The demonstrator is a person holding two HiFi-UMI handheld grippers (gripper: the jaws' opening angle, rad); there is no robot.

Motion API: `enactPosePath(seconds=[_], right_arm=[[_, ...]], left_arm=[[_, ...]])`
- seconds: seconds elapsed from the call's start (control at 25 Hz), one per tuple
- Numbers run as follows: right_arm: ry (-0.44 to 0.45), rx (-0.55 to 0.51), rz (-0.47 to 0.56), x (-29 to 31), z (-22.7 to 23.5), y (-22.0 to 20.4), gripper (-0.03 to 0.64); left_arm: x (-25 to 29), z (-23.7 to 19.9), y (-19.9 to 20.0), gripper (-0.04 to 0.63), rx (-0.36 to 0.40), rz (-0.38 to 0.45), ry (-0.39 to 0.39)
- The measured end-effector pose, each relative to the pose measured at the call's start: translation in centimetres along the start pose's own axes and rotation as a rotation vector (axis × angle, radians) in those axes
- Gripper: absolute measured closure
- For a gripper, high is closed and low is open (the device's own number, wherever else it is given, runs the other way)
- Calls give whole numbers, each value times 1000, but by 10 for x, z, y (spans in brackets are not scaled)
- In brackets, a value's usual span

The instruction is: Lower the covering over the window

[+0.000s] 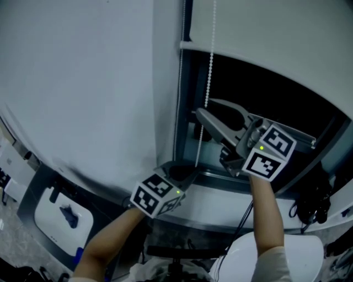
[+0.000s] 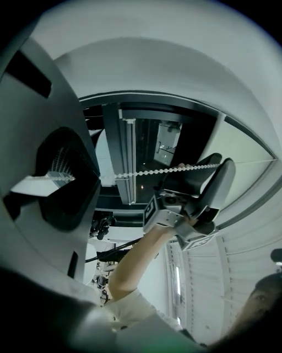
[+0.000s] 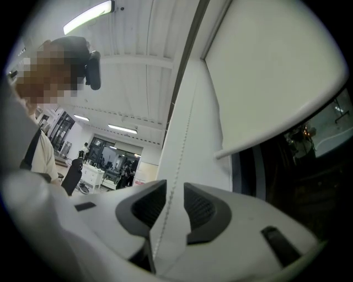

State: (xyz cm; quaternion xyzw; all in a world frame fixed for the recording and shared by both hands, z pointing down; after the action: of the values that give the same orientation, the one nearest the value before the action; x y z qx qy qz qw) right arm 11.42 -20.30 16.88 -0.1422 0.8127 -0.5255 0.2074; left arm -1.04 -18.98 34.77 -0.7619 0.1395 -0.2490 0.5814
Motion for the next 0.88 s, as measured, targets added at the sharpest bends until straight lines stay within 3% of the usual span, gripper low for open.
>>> enactPosePath(seconds=[0.24, 0.36, 0.6, 0.8, 0.88], right_arm=[[8, -15, -6, 6, -3, -2, 512], [14, -50, -19, 11, -6, -2, 568], [23, 14, 27, 11, -3, -6, 594], [11, -44, 44, 10, -7, -7, 600], [-13, -69, 60, 4, -9, -8, 600]], left_arm=[[4, -9, -28, 577, -27, -40, 2], [5, -8, -27, 577, -9, -37, 4], [-1, -16, -28, 578, -33, -28, 16], [-7, -24, -28, 577, -38, -38, 9], [-17, -25, -24, 577, -51, 0, -7]])
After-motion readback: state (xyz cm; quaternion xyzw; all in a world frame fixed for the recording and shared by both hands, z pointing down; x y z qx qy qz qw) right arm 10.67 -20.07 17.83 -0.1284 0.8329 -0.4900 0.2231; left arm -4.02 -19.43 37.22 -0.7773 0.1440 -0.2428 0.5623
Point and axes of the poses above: the fingertips, and each gripper's own axes: x forward along the fingers, z to its right, y out of its top, the point moved 9 cm from there along -x, backward along the fingers, and after that the axes turned 11 degrees about -x, right-handed, at the moved point
